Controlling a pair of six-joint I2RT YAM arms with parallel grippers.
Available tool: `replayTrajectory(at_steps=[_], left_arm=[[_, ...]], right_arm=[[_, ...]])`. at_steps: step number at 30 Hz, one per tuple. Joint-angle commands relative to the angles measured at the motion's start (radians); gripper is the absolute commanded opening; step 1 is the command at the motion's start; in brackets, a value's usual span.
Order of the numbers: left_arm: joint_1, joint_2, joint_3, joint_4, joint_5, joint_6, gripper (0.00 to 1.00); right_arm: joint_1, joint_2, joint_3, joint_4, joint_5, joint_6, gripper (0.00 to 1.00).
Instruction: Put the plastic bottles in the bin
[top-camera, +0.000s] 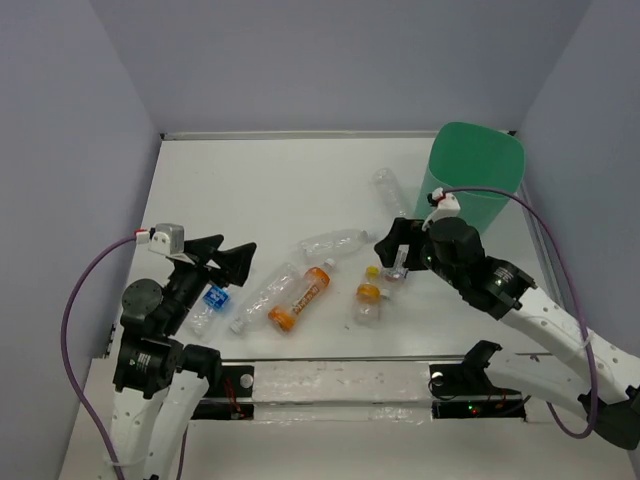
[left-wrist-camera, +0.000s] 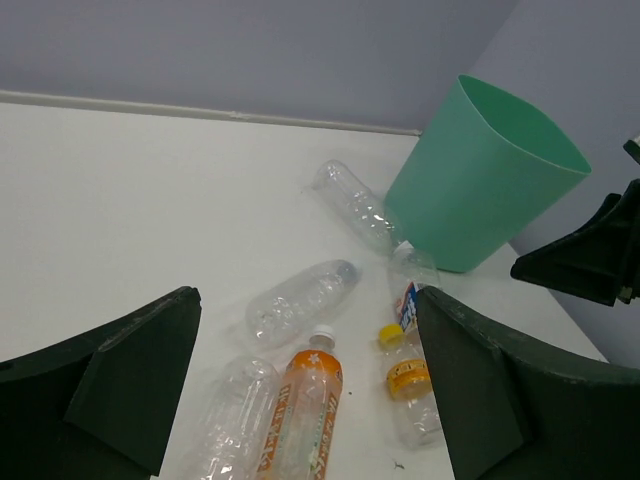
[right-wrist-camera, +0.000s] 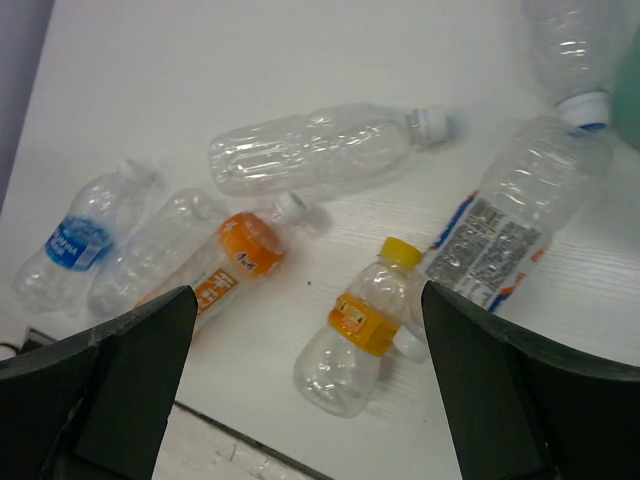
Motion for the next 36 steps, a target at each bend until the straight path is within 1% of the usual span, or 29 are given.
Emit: replayTrajectory(at_steps=[1,2,5,6,7,9,11,14,16,19,21,25,29,32,36], left_arm=[[0.008,-0.019,-0.009,0.057,0.038,0.017,0.99],[0.008,-0.017,-0.012,0.059,0.044,0.017,0.99],[0.010,-0.010,-0.015,0.064,0.056,0.015,0.99],[0.008,-0.013,-0.017,0.065,0.061,0.018,0.99],[0.008,-0.016,-0.015,0.067,0.074,0.017,0.99],[0.007,-0.024,-0.021,0.073,0.081,0.014,0.99],[0.005,-0.024,-0.024,0.080,0.093,0.014,0.99],[0.001,-0.022,-0.026,0.082,0.096,0.011,0.99],[-0.001,-0.025,-0.029,0.084,0.096,0.012,0.99],[-0.006,-0.024,-0.027,0.084,0.096,0.011,0.99],[-0.009,-0.017,-0.029,0.084,0.094,0.012,0.99],[-0.018,-0.011,-0.029,0.084,0.093,0.011,0.99],[-0.022,-0.002,-0.027,0.084,0.096,0.011,0.99],[-0.023,-0.001,-0.027,0.084,0.094,0.011,0.99],[-0.021,0.007,-0.027,0.085,0.096,0.012,0.99]], right_arm=[[0.008,-0.051,0.017,-0.088,0.277,0.030,1.00],[0.008,-0.045,0.011,-0.109,0.299,0.036,1.00],[0.008,0.046,0.012,-0.124,0.339,0.048,1.00],[0.008,0.114,0.030,-0.126,0.354,0.044,1.00],[0.008,0.149,0.041,-0.131,0.372,0.039,1.00],[0.008,0.214,0.081,-0.131,0.460,0.012,1.00],[-0.003,0.301,0.113,-0.132,0.498,-0.010,1.00],[-0.055,0.375,0.146,-0.105,0.474,-0.016,1.00],[-0.080,0.415,0.153,-0.073,0.423,-0.024,1.00],[-0.103,0.467,0.169,-0.052,0.409,-0.028,1.00],[-0.112,0.516,0.184,-0.054,0.435,-0.024,1.00],[-0.170,0.553,0.160,-0.033,0.405,-0.002,0.99],[-0.179,0.584,0.121,0.059,0.316,0.007,0.99],[-0.199,0.620,0.107,0.105,0.299,0.012,0.99],[-0.239,0.665,0.084,0.171,0.244,0.032,0.95]])
